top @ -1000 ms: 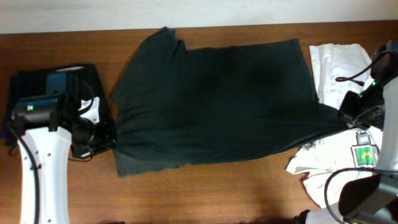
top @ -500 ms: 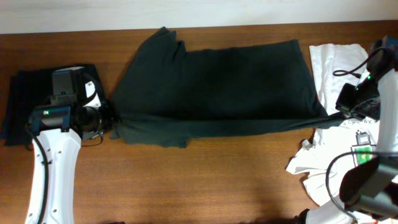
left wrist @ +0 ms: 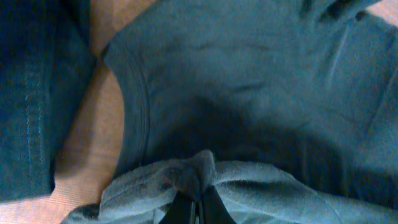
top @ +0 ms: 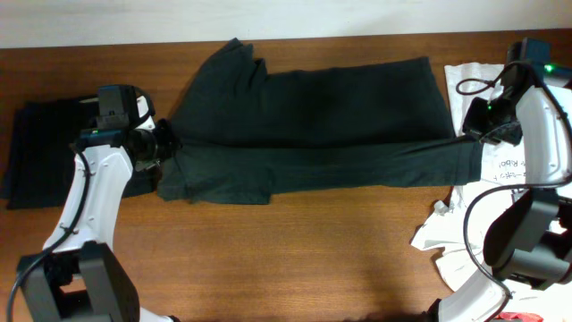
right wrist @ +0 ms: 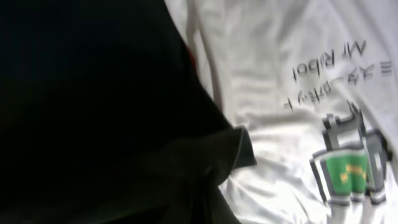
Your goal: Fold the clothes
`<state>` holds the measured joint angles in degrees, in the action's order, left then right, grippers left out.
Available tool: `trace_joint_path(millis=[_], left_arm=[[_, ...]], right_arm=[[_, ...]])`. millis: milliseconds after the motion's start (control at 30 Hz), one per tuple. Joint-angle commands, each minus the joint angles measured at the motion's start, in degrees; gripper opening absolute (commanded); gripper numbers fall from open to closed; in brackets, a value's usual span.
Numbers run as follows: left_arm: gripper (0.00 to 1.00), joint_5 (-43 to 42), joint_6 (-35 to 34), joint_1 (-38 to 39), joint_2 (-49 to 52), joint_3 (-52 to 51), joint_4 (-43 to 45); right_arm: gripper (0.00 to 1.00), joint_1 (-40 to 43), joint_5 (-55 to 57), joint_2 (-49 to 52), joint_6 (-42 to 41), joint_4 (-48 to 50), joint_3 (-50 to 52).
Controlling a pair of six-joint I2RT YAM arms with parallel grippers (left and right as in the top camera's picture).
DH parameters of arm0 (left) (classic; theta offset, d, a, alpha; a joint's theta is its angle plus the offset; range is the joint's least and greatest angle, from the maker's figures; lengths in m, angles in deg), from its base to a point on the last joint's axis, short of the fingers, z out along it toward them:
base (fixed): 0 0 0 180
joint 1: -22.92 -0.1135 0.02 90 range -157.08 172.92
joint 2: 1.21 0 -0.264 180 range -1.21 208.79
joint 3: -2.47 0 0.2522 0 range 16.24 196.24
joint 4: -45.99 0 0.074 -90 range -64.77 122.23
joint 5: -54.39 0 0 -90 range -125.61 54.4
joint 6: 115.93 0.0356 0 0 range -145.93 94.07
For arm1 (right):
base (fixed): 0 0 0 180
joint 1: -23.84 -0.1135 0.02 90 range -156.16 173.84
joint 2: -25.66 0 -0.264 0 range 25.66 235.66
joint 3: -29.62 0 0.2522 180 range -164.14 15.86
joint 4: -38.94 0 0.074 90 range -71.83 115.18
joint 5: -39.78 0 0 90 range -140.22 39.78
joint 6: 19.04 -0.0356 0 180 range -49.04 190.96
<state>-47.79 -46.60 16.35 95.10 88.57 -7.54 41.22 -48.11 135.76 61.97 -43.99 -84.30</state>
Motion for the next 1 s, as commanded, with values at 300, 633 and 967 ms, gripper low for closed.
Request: trace_joint_path(millis=[300,633,967], left_arm=[[0.48,0.0,-0.52,-0.37,7.63,-0.31,10.19],[0.48,11.13,1.01,-0.66,7.82,-0.31,7.23],[0.4,10.93,4.24,-11.47,19.85,-0.31,13.27]], right_arm=[[0.7,-2.56,-0.63,5.03,-0.04,13.73,0.44],[0.8,-2.75,-0.63,5.03,-0.04,6.67,3.96],[0.8,-2.75,-0.59,5.03,-0.02,-2.05,4.7]])
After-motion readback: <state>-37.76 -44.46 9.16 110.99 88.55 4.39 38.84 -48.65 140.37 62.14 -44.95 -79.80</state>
